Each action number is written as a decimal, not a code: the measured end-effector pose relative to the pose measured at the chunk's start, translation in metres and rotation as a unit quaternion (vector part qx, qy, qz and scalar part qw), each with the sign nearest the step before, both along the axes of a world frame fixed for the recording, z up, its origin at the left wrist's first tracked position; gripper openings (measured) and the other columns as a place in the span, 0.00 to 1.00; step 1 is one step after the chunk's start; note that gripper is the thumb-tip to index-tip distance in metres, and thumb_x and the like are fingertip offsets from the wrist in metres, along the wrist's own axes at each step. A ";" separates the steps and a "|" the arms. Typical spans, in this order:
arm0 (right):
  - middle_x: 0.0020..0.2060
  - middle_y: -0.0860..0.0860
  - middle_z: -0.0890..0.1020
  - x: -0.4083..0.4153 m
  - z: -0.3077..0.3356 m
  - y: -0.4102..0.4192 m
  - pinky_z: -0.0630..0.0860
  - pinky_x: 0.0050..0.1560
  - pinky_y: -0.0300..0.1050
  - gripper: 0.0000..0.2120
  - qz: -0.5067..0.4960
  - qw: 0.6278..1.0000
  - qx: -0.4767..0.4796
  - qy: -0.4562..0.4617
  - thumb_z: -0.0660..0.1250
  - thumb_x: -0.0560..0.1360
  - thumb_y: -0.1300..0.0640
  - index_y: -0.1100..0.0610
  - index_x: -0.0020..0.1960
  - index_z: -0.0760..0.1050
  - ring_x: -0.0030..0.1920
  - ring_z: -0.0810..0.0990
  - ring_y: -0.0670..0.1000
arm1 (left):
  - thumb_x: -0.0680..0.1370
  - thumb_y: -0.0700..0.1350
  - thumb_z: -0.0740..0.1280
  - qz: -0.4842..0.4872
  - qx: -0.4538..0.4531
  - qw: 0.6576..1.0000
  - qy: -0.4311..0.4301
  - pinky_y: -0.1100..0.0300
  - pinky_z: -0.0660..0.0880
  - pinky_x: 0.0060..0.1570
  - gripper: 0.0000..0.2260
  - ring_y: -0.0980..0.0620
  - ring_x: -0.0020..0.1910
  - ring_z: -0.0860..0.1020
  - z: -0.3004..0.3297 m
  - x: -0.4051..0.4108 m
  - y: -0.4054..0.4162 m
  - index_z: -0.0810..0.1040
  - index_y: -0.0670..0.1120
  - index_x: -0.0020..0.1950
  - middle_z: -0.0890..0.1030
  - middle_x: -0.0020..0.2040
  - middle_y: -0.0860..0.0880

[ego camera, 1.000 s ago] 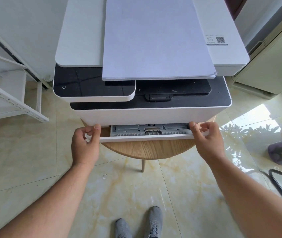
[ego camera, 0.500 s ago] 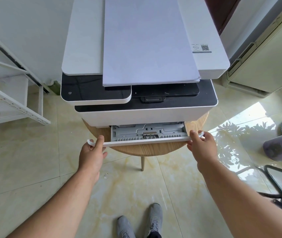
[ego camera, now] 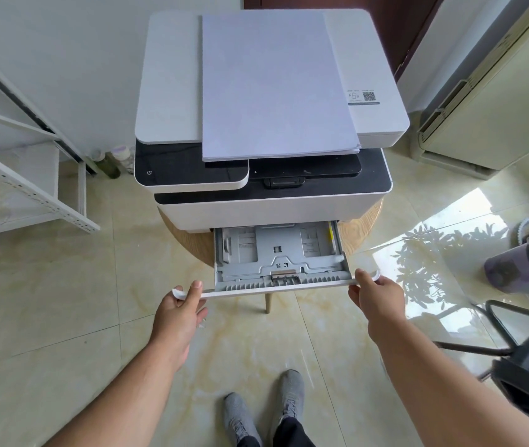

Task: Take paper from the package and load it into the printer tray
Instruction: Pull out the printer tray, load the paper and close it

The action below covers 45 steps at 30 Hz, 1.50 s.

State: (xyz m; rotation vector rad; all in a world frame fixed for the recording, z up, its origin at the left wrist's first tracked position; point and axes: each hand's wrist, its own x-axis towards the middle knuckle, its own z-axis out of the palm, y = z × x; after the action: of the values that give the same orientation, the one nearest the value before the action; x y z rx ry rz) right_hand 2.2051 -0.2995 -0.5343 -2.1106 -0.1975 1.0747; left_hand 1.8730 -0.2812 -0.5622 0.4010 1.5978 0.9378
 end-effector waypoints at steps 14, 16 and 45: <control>0.41 0.59 0.87 0.000 0.001 -0.050 0.74 0.43 0.45 0.13 0.020 0.999 -0.030 0.001 0.69 0.80 0.52 0.59 0.41 0.78 0.49 0.90 0.58 | 0.84 0.46 0.68 0.007 -0.008 1.000 -0.010 0.45 0.72 0.73 0.23 0.44 0.63 0.80 -0.001 -0.002 -0.052 0.68 0.40 0.76 0.80 0.64 0.44; 0.44 0.64 0.88 -0.001 0.001 -0.051 0.73 0.42 0.45 0.13 0.021 0.999 -0.032 -0.008 0.69 0.80 0.52 0.59 0.39 0.77 0.50 0.89 0.60 | 0.83 0.46 0.69 0.008 -0.002 1.000 -0.012 0.45 0.73 0.73 0.24 0.46 0.63 0.81 -0.003 -0.005 -0.055 0.69 0.39 0.76 0.80 0.66 0.43; 0.47 0.60 0.86 -0.001 -0.005 -0.075 0.82 0.61 0.55 0.13 0.020 0.999 -0.025 0.023 0.68 0.83 0.53 0.64 0.50 0.80 0.46 0.86 0.54 | 0.83 0.48 0.69 -0.053 -0.042 0.997 0.021 0.47 0.76 0.68 0.31 0.45 0.64 0.80 -0.004 -0.015 -0.089 0.62 0.41 0.82 0.76 0.72 0.44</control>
State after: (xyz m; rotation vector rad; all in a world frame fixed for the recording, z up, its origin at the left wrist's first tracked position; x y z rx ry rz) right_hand 2.2041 -0.3747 -0.5389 -2.1322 -0.1940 1.1622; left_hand 1.8582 -0.3704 -0.5665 0.4447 1.6313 0.7827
